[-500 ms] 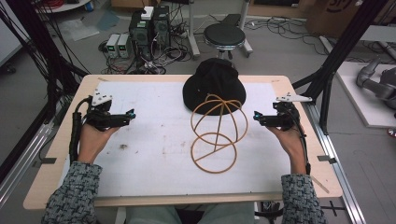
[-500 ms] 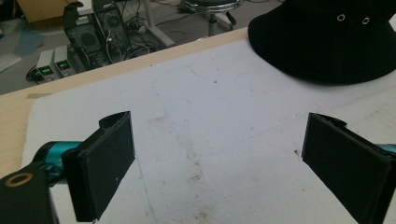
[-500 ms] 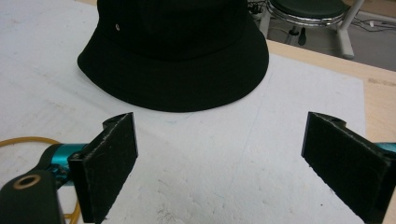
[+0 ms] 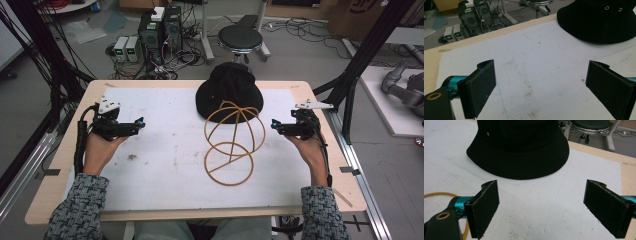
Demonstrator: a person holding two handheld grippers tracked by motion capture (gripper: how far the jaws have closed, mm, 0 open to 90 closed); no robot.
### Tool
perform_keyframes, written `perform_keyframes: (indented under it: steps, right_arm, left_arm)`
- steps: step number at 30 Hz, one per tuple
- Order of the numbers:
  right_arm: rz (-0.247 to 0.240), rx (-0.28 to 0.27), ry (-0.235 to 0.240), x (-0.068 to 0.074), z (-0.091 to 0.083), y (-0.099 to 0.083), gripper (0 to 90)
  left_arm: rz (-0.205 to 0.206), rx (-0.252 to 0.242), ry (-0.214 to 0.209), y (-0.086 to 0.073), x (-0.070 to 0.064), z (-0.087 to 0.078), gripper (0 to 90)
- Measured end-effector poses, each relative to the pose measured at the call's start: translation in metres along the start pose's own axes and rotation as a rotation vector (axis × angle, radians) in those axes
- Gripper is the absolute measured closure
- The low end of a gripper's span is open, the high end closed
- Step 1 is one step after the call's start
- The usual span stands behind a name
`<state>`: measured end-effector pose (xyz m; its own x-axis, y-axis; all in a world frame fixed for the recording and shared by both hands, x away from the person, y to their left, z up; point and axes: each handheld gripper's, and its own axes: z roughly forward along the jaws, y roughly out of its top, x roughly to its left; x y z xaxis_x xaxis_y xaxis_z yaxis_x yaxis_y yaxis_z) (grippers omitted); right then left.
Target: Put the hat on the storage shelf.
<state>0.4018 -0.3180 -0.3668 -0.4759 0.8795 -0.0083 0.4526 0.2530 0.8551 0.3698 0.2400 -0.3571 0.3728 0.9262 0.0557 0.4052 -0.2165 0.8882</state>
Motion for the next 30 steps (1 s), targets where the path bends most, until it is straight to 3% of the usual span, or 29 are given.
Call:
perform_keyframes:
  steps: [13,17,30]
  right_arm:
    - [0.026,-0.042,0.023,0.002,0.006,0.015,12.4]
    - [0.000,-0.035,0.032,0.002,0.012,0.026,12.4]
    - [-0.079,-0.016,0.034,-0.005,0.017,0.086,12.5]
  left_arm:
    - [-0.007,0.005,0.008,-0.003,0.004,-0.003,9.8]
    - [-0.008,0.011,0.014,-0.004,0.006,-0.004,9.8]
    - [-0.005,0.020,0.013,-0.006,0.006,-0.004,9.8]
